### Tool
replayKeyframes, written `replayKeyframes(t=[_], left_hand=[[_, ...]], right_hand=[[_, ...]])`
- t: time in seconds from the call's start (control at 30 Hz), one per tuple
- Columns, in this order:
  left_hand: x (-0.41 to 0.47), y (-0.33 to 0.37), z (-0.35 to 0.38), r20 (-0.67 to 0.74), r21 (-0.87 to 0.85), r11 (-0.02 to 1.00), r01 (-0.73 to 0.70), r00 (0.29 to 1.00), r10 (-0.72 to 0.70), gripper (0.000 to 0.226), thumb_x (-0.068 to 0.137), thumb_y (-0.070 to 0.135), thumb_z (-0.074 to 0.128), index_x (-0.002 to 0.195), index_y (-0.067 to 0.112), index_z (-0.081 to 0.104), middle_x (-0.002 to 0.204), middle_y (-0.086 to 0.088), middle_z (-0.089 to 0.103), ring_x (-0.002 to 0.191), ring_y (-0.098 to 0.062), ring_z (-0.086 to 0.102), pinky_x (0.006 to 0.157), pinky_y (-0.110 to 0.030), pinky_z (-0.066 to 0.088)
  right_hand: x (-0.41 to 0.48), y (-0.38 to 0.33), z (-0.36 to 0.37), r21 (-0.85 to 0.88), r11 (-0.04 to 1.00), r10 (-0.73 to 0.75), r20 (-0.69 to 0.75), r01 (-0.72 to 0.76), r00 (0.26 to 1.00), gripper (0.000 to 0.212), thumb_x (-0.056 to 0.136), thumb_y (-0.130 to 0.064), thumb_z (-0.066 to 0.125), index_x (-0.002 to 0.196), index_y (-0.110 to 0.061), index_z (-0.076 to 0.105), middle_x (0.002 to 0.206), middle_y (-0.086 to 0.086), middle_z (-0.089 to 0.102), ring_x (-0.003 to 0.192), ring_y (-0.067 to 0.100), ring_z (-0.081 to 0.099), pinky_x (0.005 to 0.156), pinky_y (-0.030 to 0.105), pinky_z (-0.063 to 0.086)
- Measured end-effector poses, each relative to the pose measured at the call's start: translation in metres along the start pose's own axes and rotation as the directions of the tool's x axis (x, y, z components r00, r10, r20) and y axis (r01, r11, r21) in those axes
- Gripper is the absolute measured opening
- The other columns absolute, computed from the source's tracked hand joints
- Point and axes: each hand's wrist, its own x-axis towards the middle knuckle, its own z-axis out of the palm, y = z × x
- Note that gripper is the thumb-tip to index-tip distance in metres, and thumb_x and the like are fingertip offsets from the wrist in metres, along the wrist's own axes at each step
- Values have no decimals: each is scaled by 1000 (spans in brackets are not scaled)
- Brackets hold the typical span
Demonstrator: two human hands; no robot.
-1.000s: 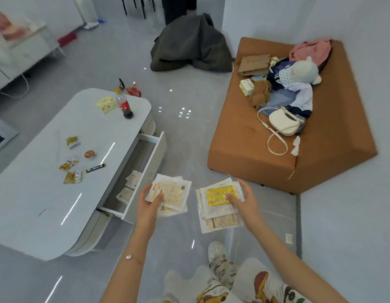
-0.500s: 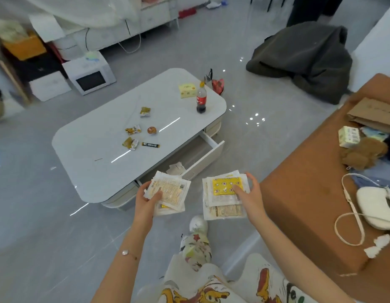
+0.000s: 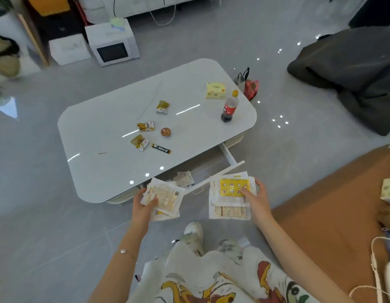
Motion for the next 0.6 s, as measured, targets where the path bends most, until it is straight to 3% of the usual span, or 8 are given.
replayKeyframes(t=[0.13,0.3,0.4,0.5,0.6], left_hand=[[41,-12,10,-75,27,997,72,995,-69,51,86,7,67,126,31,46,122,-11,62,105,-31,64,90,-53,52],[120,-60,46,-209,-55,980,192,957,-200,47,88,6,65,125,26,44,118,-10,60,97,-24,64,72,-34,55],[182,-103,67,-215,-141,956,258,934,-284,39,90,7,63,118,29,46,117,-10,61,102,-29,64,79,-43,56],[249,-150,81,-236,-215,939,270,918,-318,44,90,6,62,128,19,43,122,-13,59,107,-33,62,91,-51,53],[306,-189,86,-282,-188,948,256,911,-301,45,90,7,62,128,18,41,120,-11,59,104,-25,63,84,-38,55]], right_hand=[[74,-2,22,-32,995,93,30,-92,995,49,86,-13,70,122,-32,42,125,6,59,97,20,66,71,31,53],[186,30,67,-75,979,197,62,-192,978,44,86,-13,68,125,-23,48,117,7,64,90,18,66,69,35,52],[260,64,98,-97,970,232,104,-223,967,46,88,-12,66,128,-21,47,112,2,65,92,17,66,73,37,54],[341,110,126,-116,952,297,130,-283,946,38,89,-12,64,124,-17,49,107,1,65,89,17,65,74,38,54],[417,162,145,-169,931,350,153,-325,924,18,91,-9,61,106,-18,60,96,1,69,77,14,69,64,36,56]])
